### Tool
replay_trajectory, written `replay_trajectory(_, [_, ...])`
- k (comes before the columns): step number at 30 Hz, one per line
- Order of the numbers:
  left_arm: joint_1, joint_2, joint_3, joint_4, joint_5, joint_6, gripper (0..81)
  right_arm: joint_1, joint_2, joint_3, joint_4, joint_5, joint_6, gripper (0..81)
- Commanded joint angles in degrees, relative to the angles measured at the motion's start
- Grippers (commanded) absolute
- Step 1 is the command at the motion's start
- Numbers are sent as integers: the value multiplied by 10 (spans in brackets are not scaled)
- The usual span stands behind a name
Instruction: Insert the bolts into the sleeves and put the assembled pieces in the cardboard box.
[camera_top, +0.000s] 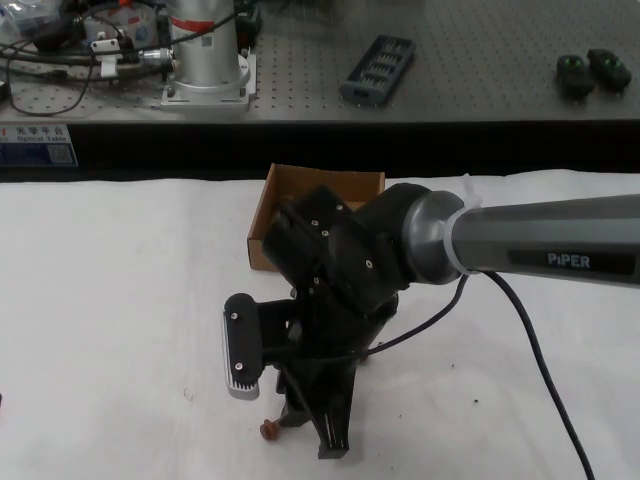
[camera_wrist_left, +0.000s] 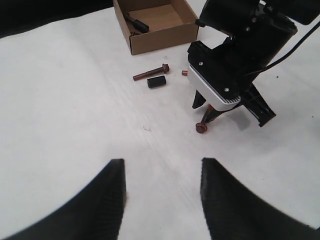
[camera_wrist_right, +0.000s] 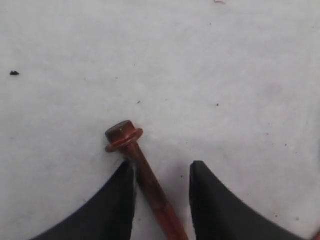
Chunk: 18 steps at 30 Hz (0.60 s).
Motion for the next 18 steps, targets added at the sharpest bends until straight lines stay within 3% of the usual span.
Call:
replay_trajectory(1, [1,-4,-2,-1,-8,-13,347,-1,7,1,3,24,2,286])
replay_trajectory(18, [1,-4,-5,-1,-8,-30,347,-8,7,1,7,14,2,286])
